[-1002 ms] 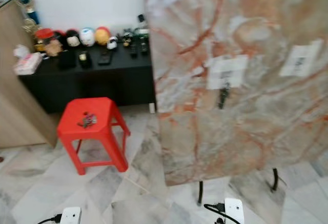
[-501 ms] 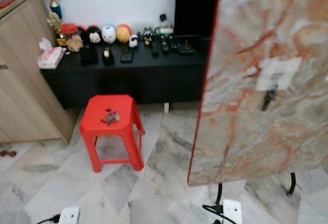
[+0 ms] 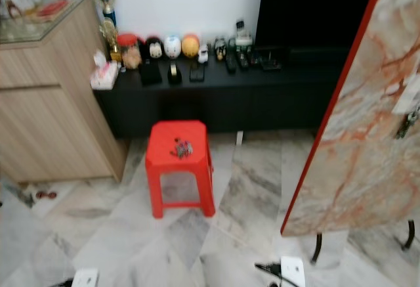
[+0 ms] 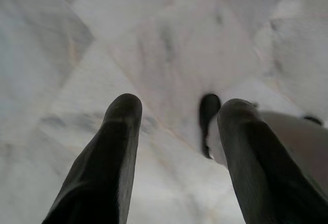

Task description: Hang keys on a hook

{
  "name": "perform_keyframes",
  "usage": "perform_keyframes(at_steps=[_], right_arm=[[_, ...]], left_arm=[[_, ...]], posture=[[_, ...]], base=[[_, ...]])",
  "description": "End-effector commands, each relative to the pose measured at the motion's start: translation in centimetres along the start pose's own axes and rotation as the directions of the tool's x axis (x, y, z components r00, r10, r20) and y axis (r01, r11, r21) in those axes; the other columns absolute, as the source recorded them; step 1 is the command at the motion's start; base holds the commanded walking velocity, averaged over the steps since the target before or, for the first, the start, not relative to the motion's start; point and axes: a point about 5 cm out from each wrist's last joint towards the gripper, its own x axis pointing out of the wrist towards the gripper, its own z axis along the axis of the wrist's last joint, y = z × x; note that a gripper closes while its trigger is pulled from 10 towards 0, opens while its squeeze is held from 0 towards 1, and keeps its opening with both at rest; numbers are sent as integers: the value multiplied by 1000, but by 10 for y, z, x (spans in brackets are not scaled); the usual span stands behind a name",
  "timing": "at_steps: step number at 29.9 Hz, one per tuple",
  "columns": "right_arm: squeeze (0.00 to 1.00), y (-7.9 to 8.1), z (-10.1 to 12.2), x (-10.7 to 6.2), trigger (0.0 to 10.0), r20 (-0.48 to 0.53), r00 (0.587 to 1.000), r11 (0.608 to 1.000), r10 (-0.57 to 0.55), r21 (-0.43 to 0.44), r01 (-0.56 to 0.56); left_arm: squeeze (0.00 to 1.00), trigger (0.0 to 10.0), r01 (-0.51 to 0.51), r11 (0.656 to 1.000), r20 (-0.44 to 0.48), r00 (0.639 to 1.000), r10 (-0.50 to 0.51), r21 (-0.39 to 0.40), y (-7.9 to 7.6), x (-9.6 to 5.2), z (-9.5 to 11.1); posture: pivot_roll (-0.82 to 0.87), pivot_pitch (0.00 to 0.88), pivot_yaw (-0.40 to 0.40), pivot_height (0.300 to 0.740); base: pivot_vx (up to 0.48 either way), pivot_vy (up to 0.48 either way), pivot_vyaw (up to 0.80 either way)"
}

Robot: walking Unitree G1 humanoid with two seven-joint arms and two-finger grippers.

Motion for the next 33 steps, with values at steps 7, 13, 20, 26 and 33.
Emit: perform_keyframes(at_steps=[7, 13, 20, 26, 33], right_arm=[[0, -8, -3, -1, 10000, -15, 1000, 1000, -13, -8, 13], [0, -8, -4, -1, 10000, -19, 1000, 1000, -12, -12, 11], [0, -7, -6, -1, 10000, -25, 1000, 1000, -11, -17, 11], [0, -6, -7, -1, 10000, -28, 1000, 1000, -7, -16, 6], [0, -6, -7, -1, 10000, -28, 1000, 1000, -6, -14, 5]], left_arm=[[0, 10000, 14, 1000, 11, 1000, -14, -10, -7, 2, 5], [0, 10000, 15, 1000, 12, 1000, -15, -10, -7, 2, 5], [0, 10000, 16, 1000, 14, 1000, -15, -16, -8, 2, 6], [0, 10000, 14, 1000, 15, 1000, -14, -4, -7, 2, 6], [0, 10000, 15, 1000, 17, 1000, -15, 6, -7, 2, 7]], posture=[[-67, 0, 29, 740], [-66, 0, 26, 740], [-65, 0, 23, 740], [-65, 0, 26, 740], [-63, 0, 28, 740]], base=[[0, 459, 0], [0, 458, 0], [0, 387, 0], [0, 90, 0], [0, 0, 0]])
